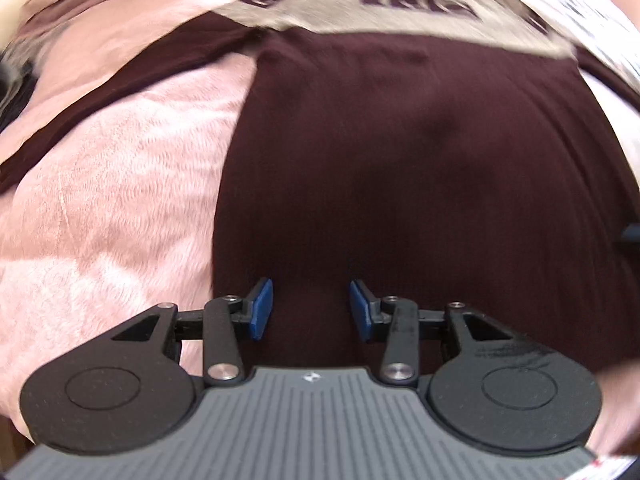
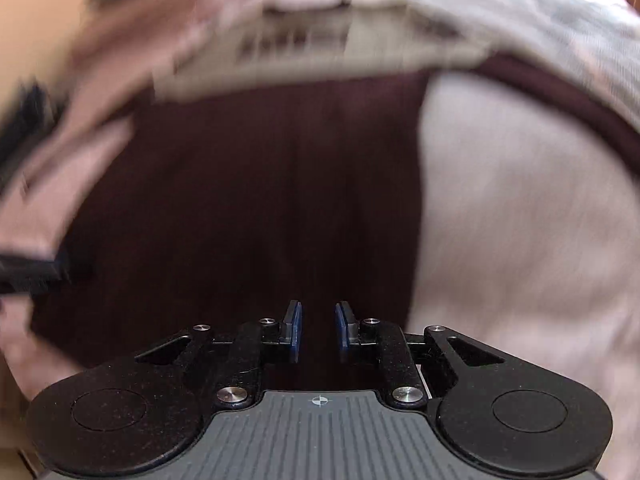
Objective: Fold large clothes
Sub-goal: 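Release the sleeve and lift both tools back above the flat sweater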
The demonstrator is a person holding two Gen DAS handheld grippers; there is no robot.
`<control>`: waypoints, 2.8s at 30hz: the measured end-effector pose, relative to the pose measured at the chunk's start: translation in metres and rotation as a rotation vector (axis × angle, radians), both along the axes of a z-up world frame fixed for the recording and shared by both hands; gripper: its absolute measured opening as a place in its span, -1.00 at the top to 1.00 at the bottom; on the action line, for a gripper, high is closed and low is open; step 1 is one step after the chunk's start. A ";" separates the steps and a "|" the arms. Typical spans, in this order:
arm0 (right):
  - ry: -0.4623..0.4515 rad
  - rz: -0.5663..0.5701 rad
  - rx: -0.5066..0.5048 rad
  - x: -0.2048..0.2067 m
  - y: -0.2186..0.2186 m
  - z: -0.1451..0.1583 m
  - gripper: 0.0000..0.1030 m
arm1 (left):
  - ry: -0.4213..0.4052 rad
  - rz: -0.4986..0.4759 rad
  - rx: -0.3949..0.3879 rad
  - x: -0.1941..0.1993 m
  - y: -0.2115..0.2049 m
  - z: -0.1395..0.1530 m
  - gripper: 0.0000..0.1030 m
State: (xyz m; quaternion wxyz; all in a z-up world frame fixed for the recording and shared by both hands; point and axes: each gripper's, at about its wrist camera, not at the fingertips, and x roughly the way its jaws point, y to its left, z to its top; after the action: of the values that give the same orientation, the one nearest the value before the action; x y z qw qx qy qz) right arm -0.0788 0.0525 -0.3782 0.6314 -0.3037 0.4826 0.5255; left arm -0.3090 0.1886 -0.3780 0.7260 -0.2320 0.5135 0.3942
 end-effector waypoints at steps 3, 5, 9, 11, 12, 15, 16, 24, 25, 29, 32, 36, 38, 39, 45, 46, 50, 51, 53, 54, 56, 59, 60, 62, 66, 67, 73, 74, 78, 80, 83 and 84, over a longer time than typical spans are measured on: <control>-0.075 -0.024 -0.098 -0.030 -0.027 0.005 0.72 | -0.004 -0.057 -0.067 -0.030 -0.016 0.005 0.26; 0.001 -0.103 -0.226 -0.038 -0.037 0.013 0.72 | 0.007 -0.089 -0.127 -0.046 -0.028 0.016 0.26; 0.087 -0.221 -0.107 -0.050 -0.054 0.081 0.71 | 0.028 -0.087 -0.162 -0.068 -0.044 0.064 0.26; 0.060 -0.230 -0.032 -0.060 -0.056 0.124 0.49 | -0.019 -0.086 -0.155 -0.075 -0.048 0.103 0.21; 0.056 -0.232 0.006 -0.063 -0.056 0.145 0.37 | -0.044 -0.083 -0.143 -0.077 -0.049 0.122 0.16; 0.065 -0.234 0.102 -0.071 -0.058 0.199 -0.14 | -0.095 -0.085 -0.068 -0.080 -0.052 0.180 -0.16; 0.061 -0.228 0.127 -0.074 -0.057 0.213 -0.15 | -0.112 -0.096 -0.034 -0.078 -0.055 0.198 -0.24; 0.016 -0.187 0.202 -0.108 -0.082 0.288 -0.16 | -0.139 -0.086 0.104 -0.073 -0.091 0.280 -0.53; 0.025 -0.183 0.209 -0.111 -0.087 0.292 -0.16 | -0.139 -0.086 0.108 -0.073 -0.099 0.285 -0.54; 0.021 -0.145 0.200 -0.117 -0.116 0.296 -0.16 | -0.146 -0.067 0.120 -0.079 -0.131 0.299 -0.60; -0.001 -0.122 0.196 -0.121 -0.136 0.299 -0.16 | -0.155 -0.045 0.130 -0.084 -0.154 0.303 -0.66; -0.001 -0.098 0.199 -0.122 -0.156 0.298 -0.16 | -0.159 -0.018 0.138 -0.089 -0.180 0.307 -0.66; -0.003 -0.086 0.206 -0.123 -0.165 0.300 -0.16 | -0.160 -0.007 0.145 -0.090 -0.193 0.308 -0.66; -0.003 -0.080 0.210 -0.121 -0.171 0.300 -0.16 | -0.160 -0.003 0.147 -0.090 -0.198 0.309 -0.66; 0.007 -0.061 0.219 -0.117 -0.194 0.303 -0.16 | -0.162 0.004 0.155 -0.087 -0.228 0.311 -0.67; 0.006 -0.058 0.221 -0.116 -0.196 0.304 -0.16 | -0.161 0.004 0.156 -0.086 -0.232 0.310 -0.67; 0.007 -0.050 0.228 -0.113 -0.204 0.305 -0.16 | -0.160 0.004 0.156 -0.082 -0.241 0.311 -0.68; 0.006 -0.050 0.228 -0.112 -0.205 0.305 -0.16 | -0.158 0.003 0.159 -0.081 -0.242 0.311 -0.68; 0.005 -0.051 0.232 -0.110 -0.207 0.307 -0.16 | -0.154 0.004 0.162 -0.078 -0.243 0.312 -0.68; 0.003 -0.052 0.234 -0.109 -0.207 0.307 -0.16 | -0.155 0.003 0.164 -0.077 -0.244 0.312 -0.68; 0.001 -0.050 0.236 -0.107 -0.208 0.308 -0.16 | -0.156 -0.001 0.166 -0.075 -0.245 0.313 -0.69; -0.001 -0.050 0.234 -0.105 -0.209 0.309 -0.16 | -0.155 -0.006 0.168 -0.071 -0.246 0.314 -0.70; 0.000 -0.052 0.233 -0.105 -0.209 0.309 -0.16 | -0.155 -0.007 0.167 -0.070 -0.246 0.314 -0.70; -0.003 -0.055 0.230 -0.104 -0.209 0.310 -0.16 | -0.155 -0.010 0.165 -0.068 -0.246 0.314 -0.71; -0.007 -0.060 0.227 -0.102 -0.208 0.311 -0.16 | -0.158 -0.012 0.168 -0.065 -0.246 0.315 -0.72; -0.006 -0.060 0.226 -0.101 -0.207 0.311 -0.16 | -0.156 -0.012 0.170 -0.064 -0.245 0.315 -0.72; -0.004 -0.058 0.217 -0.097 -0.206 0.310 -0.16 | -0.149 -0.011 0.173 -0.060 -0.243 0.315 -0.74; -0.004 -0.058 0.217 -0.097 -0.205 0.310 -0.16 | -0.147 -0.010 0.175 -0.060 -0.243 0.315 -0.75; -0.003 -0.056 0.214 -0.095 -0.203 0.309 -0.16 | -0.145 -0.004 0.178 -0.059 -0.242 0.314 -0.78; -0.006 -0.050 0.211 -0.094 -0.202 0.308 -0.16 | -0.141 -0.003 0.182 -0.058 -0.242 0.314 -0.80; -0.011 -0.046 0.207 -0.092 -0.198 0.306 -0.16 | -0.139 -0.003 0.194 -0.057 -0.240 0.314 -0.85; -0.009 -0.046 0.207 -0.091 -0.196 0.306 -0.16 | -0.139 -0.002 0.198 -0.056 -0.239 0.314 -0.85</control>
State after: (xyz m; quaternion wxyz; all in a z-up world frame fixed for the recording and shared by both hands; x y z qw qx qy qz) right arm -0.1698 -0.1437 -0.0725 0.6735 -0.2280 0.4296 0.5566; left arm -0.3653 -0.0509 -0.0645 0.7797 -0.1852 0.4208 0.4251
